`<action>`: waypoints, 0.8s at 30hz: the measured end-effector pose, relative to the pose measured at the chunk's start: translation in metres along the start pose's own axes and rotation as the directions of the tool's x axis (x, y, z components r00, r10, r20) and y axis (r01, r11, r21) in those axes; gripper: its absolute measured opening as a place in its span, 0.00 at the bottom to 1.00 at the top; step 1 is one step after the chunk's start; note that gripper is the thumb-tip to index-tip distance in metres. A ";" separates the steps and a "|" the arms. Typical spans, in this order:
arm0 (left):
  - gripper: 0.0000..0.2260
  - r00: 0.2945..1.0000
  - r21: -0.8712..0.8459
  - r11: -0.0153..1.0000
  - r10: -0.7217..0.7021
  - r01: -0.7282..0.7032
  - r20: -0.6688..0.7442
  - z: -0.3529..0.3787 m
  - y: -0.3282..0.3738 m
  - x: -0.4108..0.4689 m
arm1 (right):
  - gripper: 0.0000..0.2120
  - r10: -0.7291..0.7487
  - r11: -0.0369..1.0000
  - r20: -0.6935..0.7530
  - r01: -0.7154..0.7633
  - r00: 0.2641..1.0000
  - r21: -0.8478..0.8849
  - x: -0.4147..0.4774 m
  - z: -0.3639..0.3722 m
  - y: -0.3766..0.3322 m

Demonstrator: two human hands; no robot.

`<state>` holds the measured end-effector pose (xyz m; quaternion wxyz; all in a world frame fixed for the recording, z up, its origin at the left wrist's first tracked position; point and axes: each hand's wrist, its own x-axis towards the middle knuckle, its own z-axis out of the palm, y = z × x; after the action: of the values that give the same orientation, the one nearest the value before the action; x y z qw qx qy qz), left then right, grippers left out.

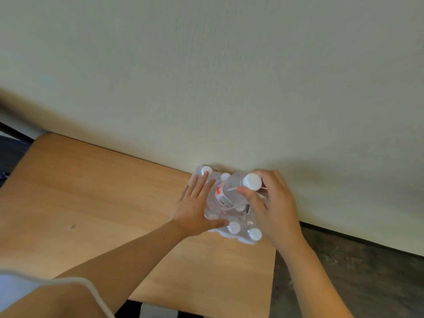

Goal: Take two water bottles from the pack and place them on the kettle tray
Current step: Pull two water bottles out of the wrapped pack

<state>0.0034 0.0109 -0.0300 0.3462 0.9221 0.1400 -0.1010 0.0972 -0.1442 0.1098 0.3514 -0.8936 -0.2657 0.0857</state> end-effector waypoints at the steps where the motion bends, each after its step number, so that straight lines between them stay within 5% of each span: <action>1: 0.56 0.999 -0.071 0.997 0.015 -0.018 -0.042 -0.005 0.007 -0.002 | 0.11 -0.001 1.000 -0.029 0.002 1.000 0.026 0.002 -0.007 -0.005; 4: 0.51 0.984 -0.384 0.919 0.027 -0.093 -0.174 -0.017 0.032 -0.008 | 0.14 -0.005 0.997 -0.093 0.012 0.996 0.071 0.006 -0.020 -0.019; 7: 0.44 0.987 -0.621 0.781 -0.044 -0.062 -0.155 -0.019 0.048 -0.009 | 0.17 -0.002 0.998 -0.135 0.011 0.991 0.064 0.006 -0.019 -0.026; 10: 0.34 0.979 -0.625 0.779 -0.092 -0.043 -0.182 -0.019 0.046 -0.013 | 0.16 0.015 0.997 -0.190 -0.001 0.982 0.074 0.007 -0.008 -0.022; 14: 0.27 0.971 -0.602 0.798 -0.148 0.004 -0.190 -0.009 0.030 -0.028 | 0.13 0.177 0.947 -0.128 -0.133 0.976 0.291 0.010 0.016 0.009; 17: 0.27 0.956 -0.613 0.790 -0.204 0.032 -0.213 0.000 0.019 -0.039 | 0.06 0.084 0.985 -0.007 -0.084 0.996 -0.152 0.001 0.041 0.047; 19: 0.28 0.950 -0.602 0.797 -0.216 0.039 -0.224 0.003 0.014 -0.043 | 0.06 0.031 0.910 0.158 0.038 0.987 -0.413 -0.009 0.060 0.068; 21: 0.29 0.950 -0.582 0.812 -0.217 0.047 -0.226 0.006 0.014 -0.044 | 0.13 0.079 0.865 0.298 0.083 0.951 -0.494 -0.016 0.074 0.082; 24: 0.28 0.945 -0.582 0.811 -0.234 0.059 -0.229 0.007 0.016 -0.041 | 0.18 0.145 0.808 0.313 0.070 0.939 -0.584 -0.012 0.083 0.089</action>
<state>-0.0307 -0.0131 -0.0134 0.5714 0.7679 0.2842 0.0550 0.0957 -0.1566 -0.0114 0.0045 -0.9343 -0.3182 0.1608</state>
